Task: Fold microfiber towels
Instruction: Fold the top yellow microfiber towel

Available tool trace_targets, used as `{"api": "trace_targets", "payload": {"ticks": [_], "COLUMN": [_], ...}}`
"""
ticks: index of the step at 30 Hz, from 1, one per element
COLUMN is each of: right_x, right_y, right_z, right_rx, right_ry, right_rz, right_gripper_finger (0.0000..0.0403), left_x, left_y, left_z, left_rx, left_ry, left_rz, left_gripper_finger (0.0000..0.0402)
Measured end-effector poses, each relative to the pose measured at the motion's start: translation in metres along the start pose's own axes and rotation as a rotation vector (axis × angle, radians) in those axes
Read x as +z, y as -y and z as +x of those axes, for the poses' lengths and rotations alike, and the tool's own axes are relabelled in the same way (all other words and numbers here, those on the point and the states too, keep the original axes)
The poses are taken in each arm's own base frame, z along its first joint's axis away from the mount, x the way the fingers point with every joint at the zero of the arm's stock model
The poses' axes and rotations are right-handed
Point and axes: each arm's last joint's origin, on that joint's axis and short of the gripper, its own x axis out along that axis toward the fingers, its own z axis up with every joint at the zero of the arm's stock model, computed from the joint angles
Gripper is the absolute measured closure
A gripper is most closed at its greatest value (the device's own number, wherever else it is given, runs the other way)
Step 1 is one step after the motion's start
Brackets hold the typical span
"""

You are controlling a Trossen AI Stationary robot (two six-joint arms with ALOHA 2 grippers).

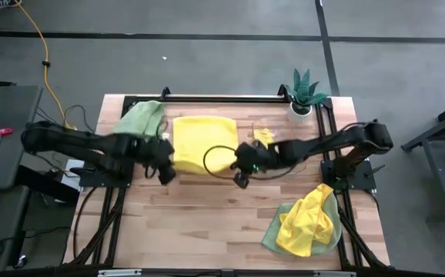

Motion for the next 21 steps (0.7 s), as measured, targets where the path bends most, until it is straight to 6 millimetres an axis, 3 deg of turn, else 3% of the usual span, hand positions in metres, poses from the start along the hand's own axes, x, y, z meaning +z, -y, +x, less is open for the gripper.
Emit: {"api": "trace_targets", "payload": {"ticks": [7,16,21], "right_x": [-0.044,-0.080,-0.098], "right_y": [-0.023,-0.053,-0.079], "right_z": [0.007,0.008,0.018], "right_rx": [0.088,0.219,0.379], "right_ry": [-0.049,-0.150,-0.262], "right_rz": [0.134,0.288,0.368], "right_gripper_finger": [0.0403,0.0402,0.0402], "left_x": [-0.053,-0.099,-0.119], "left_y": [0.029,0.063,0.081], "left_z": [0.023,0.017,0.011], "left_rx": [-0.112,-0.215,-0.327], "left_ry": [-0.079,-0.156,-0.230], "left_rz": [-0.121,-0.229,-0.284], "left_gripper_finger": [0.0401,0.0401,0.0401]}}
